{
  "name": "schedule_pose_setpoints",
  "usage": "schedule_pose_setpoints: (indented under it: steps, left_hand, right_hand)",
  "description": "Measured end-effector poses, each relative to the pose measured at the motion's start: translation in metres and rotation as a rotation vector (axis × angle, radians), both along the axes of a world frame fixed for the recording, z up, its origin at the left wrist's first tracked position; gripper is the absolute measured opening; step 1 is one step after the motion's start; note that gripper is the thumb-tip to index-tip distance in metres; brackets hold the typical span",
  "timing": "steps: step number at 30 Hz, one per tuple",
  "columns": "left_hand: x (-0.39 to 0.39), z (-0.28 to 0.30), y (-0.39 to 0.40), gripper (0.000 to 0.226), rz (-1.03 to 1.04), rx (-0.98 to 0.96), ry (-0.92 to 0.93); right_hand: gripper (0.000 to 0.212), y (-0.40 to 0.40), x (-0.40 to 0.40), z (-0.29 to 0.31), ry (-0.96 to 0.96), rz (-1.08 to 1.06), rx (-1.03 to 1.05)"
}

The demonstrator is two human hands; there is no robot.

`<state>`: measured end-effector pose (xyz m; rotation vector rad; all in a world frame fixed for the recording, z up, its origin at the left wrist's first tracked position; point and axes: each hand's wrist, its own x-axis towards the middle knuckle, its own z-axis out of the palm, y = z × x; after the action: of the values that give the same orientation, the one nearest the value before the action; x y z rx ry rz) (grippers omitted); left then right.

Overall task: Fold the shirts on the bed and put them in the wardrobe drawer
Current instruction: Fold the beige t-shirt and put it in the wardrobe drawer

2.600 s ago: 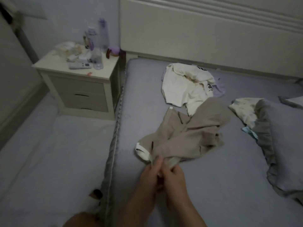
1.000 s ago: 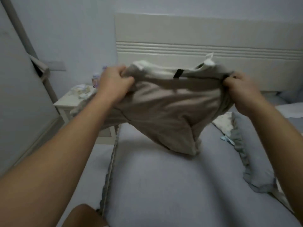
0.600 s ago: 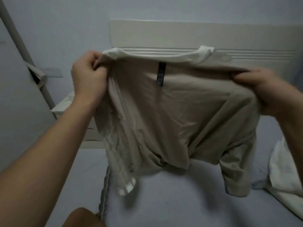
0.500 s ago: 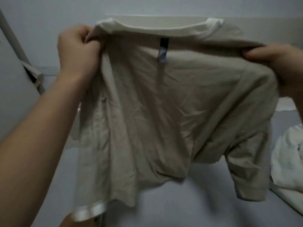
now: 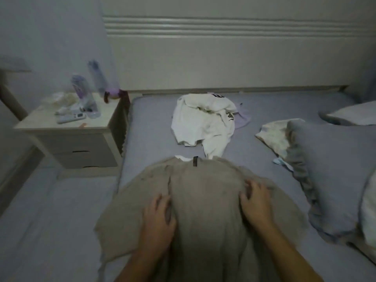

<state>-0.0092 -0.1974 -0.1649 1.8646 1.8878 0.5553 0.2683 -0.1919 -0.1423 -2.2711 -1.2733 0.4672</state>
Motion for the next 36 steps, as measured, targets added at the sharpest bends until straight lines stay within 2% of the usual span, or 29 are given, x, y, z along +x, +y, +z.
schedule_pose_setpoints:
  steps: [3,7,9,11,13,14,16,17,20,22,23,25,27,28,29,31,33,35,36]
  left_hand:
    - [-0.001,-0.040,-0.046,0.090,0.220,-0.177,0.024]
    - [-0.007,-0.038,-0.065,0.110,0.486,-0.184,-0.197]
    - [-0.011,-0.033,-0.071,0.105,0.525,-0.171,-0.413]
    - [-0.015,-0.029,-0.079,0.090,0.544,-0.221,-0.598]
    - [-0.019,-0.024,-0.090,0.074,0.512,-0.336,-0.728]
    - [-0.022,-0.023,-0.096,0.071,0.449,-0.407,-0.755]
    - [-0.030,-0.017,-0.111,0.073,0.251,-0.499,-0.732]
    - [-0.035,-0.012,-0.117,0.075,0.129,-0.514,-0.719]
    - [-0.050,-0.005,-0.130,0.085,-0.193,-0.535,-0.615]
    - [-0.055,-0.013,-0.137,0.103,-0.316,-0.562,-0.481]
    - [-0.056,-0.015,-0.139,0.104,-0.336,-0.565,-0.425]
    - [-0.050,-0.024,-0.142,0.080,-0.255,-0.484,-0.381]
    - [-0.042,-0.037,-0.144,0.038,-0.061,-0.330,-0.402]
    - [-0.040,-0.036,-0.145,0.021,0.028,-0.244,-0.461]
    - [-0.038,-0.031,-0.146,0.015,0.090,-0.189,-0.557]
    - [-0.037,-0.015,-0.146,0.021,0.169,-0.147,-0.803]
    - [-0.034,0.004,-0.139,0.023,0.242,-0.139,-1.082]
    - [-0.027,0.024,-0.129,0.029,0.319,-0.272,-1.571]
    - [-0.023,0.031,-0.125,0.038,0.367,-0.363,-1.820]
  right_hand:
    - [0.036,-0.069,-0.010,-0.060,0.014,-0.130,-0.058]
    - [0.036,-0.132,-0.011,-0.088,0.077,-0.417,0.068]
    - [0.022,-0.151,-0.019,-0.087,0.200,-0.473,0.140]
    - [0.015,-0.161,-0.024,-0.083,0.334,-0.481,0.071]
    - [0.024,-0.164,-0.027,-0.079,0.563,-0.422,-0.017]
    - [0.026,-0.162,-0.031,-0.076,0.745,-0.396,-0.004]
    - [0.031,-0.161,-0.046,-0.070,1.129,-0.377,0.075]
    - [0.038,-0.160,-0.053,-0.068,1.256,-0.361,0.115]
    - [0.058,-0.157,-0.068,-0.057,1.343,-0.254,0.199]
    - [0.051,-0.154,-0.066,-0.051,1.375,-0.225,0.221]
    - [0.045,-0.152,-0.065,-0.046,1.403,-0.248,0.192]
    - [0.045,-0.150,-0.068,-0.037,1.444,-0.281,0.064]
    - [0.046,-0.160,-0.071,-0.038,1.476,-0.279,0.022]
    - [0.046,-0.168,-0.070,-0.042,1.518,-0.299,0.039]
    - [0.045,-0.177,-0.068,-0.044,1.570,-0.313,0.060]
    - [0.046,-0.193,-0.063,-0.040,1.701,-0.302,0.101]
    - [0.056,-0.202,-0.051,-0.034,1.853,-0.222,0.196]
    - [0.066,-0.199,-0.044,-0.027,1.965,-0.142,0.318]
    - [0.066,-0.195,-0.044,-0.028,1.943,-0.101,0.361]
